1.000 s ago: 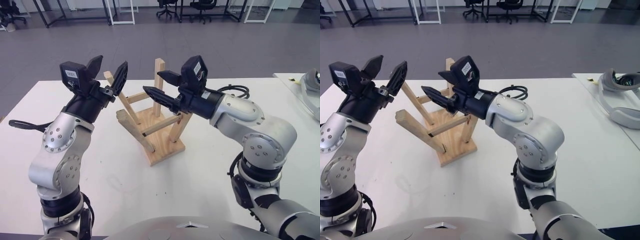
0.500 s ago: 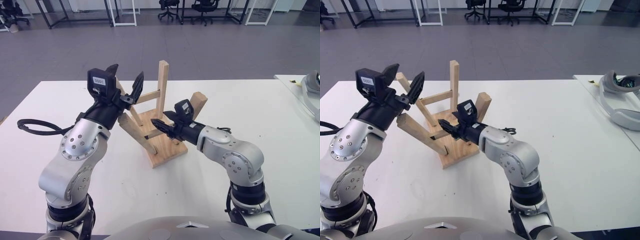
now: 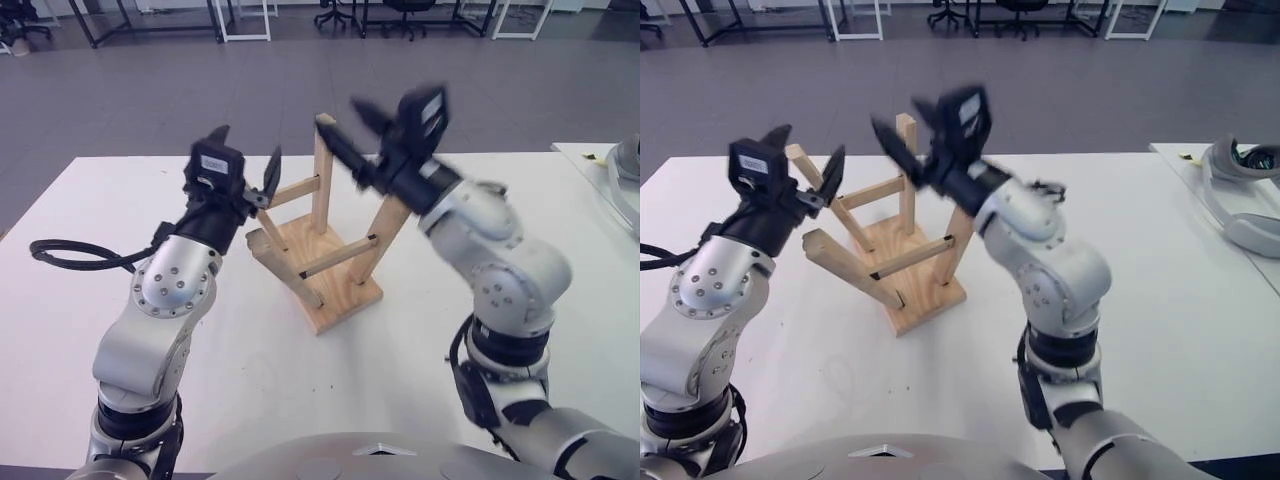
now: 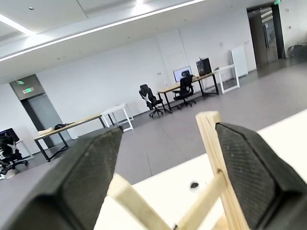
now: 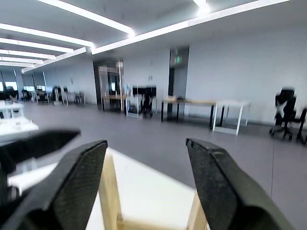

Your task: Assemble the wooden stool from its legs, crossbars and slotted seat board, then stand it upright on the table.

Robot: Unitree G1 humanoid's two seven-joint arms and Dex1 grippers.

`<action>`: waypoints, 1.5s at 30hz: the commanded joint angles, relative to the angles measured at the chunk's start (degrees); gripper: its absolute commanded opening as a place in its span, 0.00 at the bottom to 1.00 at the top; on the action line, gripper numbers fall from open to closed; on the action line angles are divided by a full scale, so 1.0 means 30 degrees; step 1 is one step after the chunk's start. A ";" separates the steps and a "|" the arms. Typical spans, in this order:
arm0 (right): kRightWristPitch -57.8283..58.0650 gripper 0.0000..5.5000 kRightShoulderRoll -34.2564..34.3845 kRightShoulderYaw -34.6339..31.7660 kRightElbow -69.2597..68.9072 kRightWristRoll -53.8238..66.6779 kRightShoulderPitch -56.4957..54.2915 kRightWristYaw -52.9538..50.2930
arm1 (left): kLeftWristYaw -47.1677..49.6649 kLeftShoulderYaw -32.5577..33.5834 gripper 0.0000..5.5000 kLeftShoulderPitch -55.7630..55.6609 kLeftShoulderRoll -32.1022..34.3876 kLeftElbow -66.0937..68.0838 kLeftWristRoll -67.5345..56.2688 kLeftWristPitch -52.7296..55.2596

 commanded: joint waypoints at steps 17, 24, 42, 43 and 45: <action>-0.3068 0.56 -0.8724 0.2922 0.5893 -0.4204 0.5333 0.8541 | 0.4062 -0.1111 0.65 0.8332 -0.3474 -0.2625 -0.1994 -0.0093; -0.3644 0.56 -1.0620 0.2121 0.3111 -0.2156 0.6547 1.2578 | 0.4363 0.1598 0.65 0.8670 -0.2947 -0.2623 -0.2499 0.0253; -0.4231 0.56 -1.2053 0.1715 1.0062 -0.0038 -0.3810 1.9441 | 0.1755 0.8153 0.65 0.3496 0.3636 -0.2615 -1.2961 -0.0273; -0.4946 0.56 -1.1686 0.3094 1.2162 -0.0853 -0.6480 2.1628 | 0.1330 0.7684 0.65 0.3232 0.3941 -0.2530 -1.3267 -0.0050; -0.6521 0.56 -1.1602 0.6258 1.4848 -0.1988 -1.0026 2.5816 | 0.0500 0.6513 0.65 0.3171 0.4569 -0.2344 -1.3011 0.0192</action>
